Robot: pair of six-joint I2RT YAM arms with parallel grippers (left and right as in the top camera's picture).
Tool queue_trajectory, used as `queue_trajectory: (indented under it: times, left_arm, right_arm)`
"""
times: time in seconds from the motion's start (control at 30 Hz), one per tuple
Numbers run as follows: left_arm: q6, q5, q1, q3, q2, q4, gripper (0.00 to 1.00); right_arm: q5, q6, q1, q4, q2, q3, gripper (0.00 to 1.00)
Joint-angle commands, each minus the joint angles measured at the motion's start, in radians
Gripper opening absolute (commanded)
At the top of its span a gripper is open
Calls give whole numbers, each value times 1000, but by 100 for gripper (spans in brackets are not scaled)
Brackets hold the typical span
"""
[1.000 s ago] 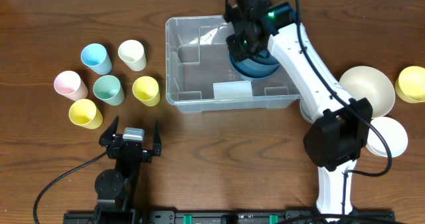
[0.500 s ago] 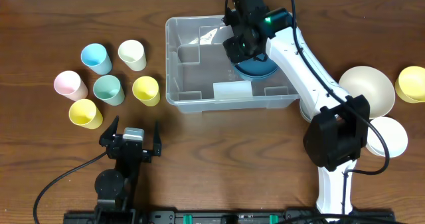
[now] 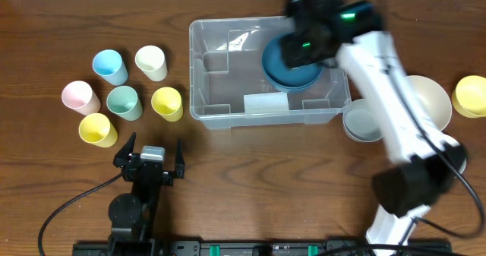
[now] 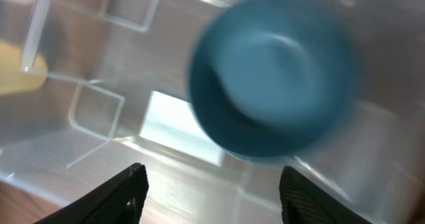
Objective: Pack container
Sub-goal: 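Move the right gripper to the cream bowl and grasp its rim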
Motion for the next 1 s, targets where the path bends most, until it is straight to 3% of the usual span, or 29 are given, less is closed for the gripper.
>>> queue_trajectory:
  times: [0.0,0.27,0.53,0.97]
  left_arm:
    - [3,15,5,-16,-6,-35,98]
    - [3,15,5,-16,-6,-35,98]
    - [3,15,5,-16,-6,-35,98]
    - [3,15,5,-16,-5,-35,98]
  right_arm:
    - [51,96,-103,-58,-64,24,66]
    - [48,218,-396,-170,-64,-51,66]
    - [-14,290,-612,30,-64,-346,65]
    - [-45,273,-621,350,-63,-558,63]
